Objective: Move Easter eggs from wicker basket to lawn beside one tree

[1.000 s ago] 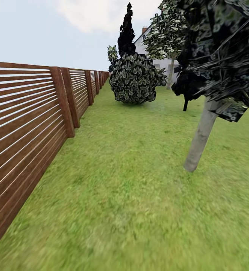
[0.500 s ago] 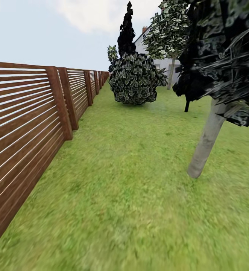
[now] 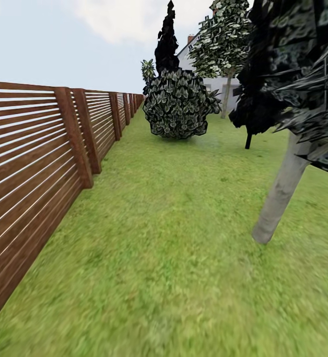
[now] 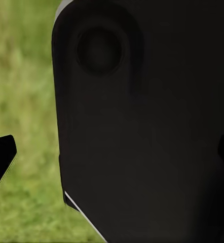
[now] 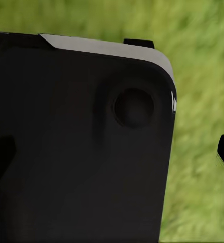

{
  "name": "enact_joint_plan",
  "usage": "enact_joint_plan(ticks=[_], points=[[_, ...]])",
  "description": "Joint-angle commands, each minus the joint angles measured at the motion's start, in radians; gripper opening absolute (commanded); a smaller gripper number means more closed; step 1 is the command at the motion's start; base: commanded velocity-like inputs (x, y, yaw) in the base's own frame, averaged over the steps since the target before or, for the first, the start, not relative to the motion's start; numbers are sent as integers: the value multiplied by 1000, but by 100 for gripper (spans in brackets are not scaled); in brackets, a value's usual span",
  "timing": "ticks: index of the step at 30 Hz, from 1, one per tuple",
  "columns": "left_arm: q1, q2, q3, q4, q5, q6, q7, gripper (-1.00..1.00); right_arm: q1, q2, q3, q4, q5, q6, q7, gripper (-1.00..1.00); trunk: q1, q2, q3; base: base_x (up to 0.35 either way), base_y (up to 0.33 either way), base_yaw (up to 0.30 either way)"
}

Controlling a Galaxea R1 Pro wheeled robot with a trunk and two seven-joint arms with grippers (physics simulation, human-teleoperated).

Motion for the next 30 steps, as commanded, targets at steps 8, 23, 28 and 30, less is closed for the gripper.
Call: enact_joint_plan(ticks=[8,23,28,30], points=[[1,0,1,-2,1,0,-1,100,-1,0,0,1,6,-3,1,100,1,0,-1,339,0,0],[1,0,1,-2,2,0,-1,100,-1,0,-2,-1,4,-4,0,100,1,0,-1,339,0,0],[1,0,1,-2,3,0,-1,100,-1,-1,-3,-1,4,-4,0,100,1,0,-1,339,0,0],[1,0,1,-2,3,0,-1,100,-1,-1,-3,-1,4,-4,0,100,1,0,-1,339,0,0]])
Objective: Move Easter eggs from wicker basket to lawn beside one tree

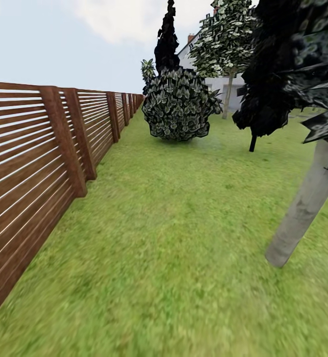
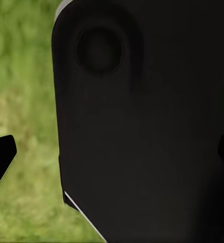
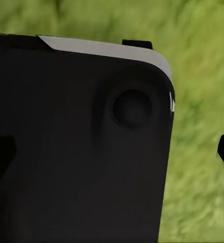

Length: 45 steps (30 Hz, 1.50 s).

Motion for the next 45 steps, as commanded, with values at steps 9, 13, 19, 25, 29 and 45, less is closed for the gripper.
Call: enact_joint_plan(ticks=[9,13,19,25,29,45], points=[[1,0,1,-2,1,0,-1,100,-1,-2,-1,1,4,-2,0,100,1,0,-1,339,0,0],[0,0,1,-2,1,0,-1,100,-1,-2,-1,1,4,-2,0,100,1,0,-1,339,0,0],[0,0,1,-2,1,0,-1,100,-1,-1,-1,1,4,-3,0,100,1,0,-1,339,0,0],[0,0,1,-2,1,0,-1,100,-1,0,-1,1,5,-3,0,100,1,0,-1,339,0,0],[0,0,1,-2,1,0,-1,100,-1,0,-1,1,5,-3,0,100,1,0,-1,339,0,0],[0,0,1,-2,1,0,-1,100,-1,0,-1,1,6,-3,0,100,1,0,-1,339,0,0]])
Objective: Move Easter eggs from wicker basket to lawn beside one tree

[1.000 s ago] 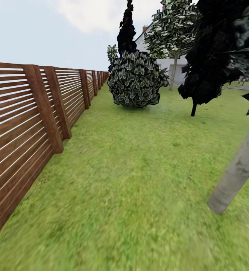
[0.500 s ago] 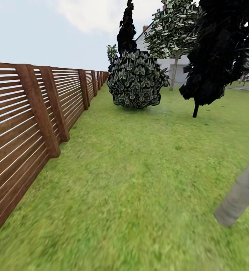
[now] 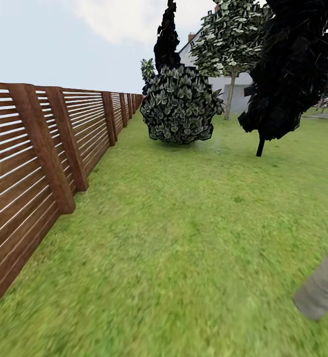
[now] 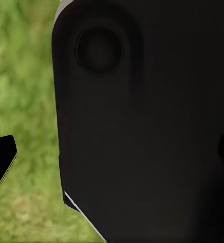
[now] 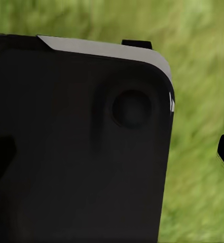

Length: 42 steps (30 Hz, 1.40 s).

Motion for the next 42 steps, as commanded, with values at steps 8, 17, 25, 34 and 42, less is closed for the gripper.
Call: enact_joint_plan(ticks=[8,17,25,34,42], points=[[1,0,1,-2,1,0,-1,100,-1,0,-1,1,6,-3,1,100,1,0,-1,339,0,0],[1,0,1,-2,1,0,-1,100,-1,0,-1,1,6,-3,1,100,1,0,-1,339,0,0],[1,0,1,-2,1,0,-1,100,-1,0,-1,1,6,-3,1,100,1,0,-1,339,0,0],[1,0,1,-2,1,0,-1,100,-1,0,-1,1,6,-3,1,100,1,0,-1,339,0,-4],[1,0,1,-2,1,0,-1,100,-1,0,-1,1,6,-3,1,100,1,0,-1,339,0,-133]])
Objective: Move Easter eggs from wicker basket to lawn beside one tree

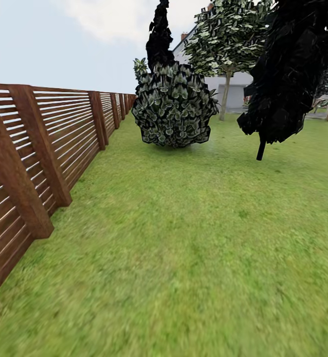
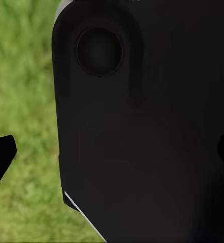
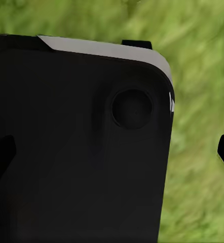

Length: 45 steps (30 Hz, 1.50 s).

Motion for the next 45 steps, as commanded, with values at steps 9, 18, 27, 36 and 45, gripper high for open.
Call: enact_joint_plan(ticks=[9,18,27,36,45], points=[[1,0,1,-2,1,0,-1,100,-1,0,-1,1,6,-3,1,100,1,0,-1,339,16,-221],[1,0,1,-2,1,0,-1,100,-1,0,-1,1,6,-3,1,100,1,0,-1,339,90,-45],[1,0,1,-2,1,0,-1,100,-1,0,-1,1,6,-3,1,100,1,0,-1,339,104,-88],[1,0,1,-2,1,0,-1,100,-1,-1,-1,1,6,-3,1,100,1,0,-1,339,104,-250],[1,0,1,-2,1,0,-1,100,-1,0,-1,1,6,-3,1,100,1,0,-1,339,105,-257]])
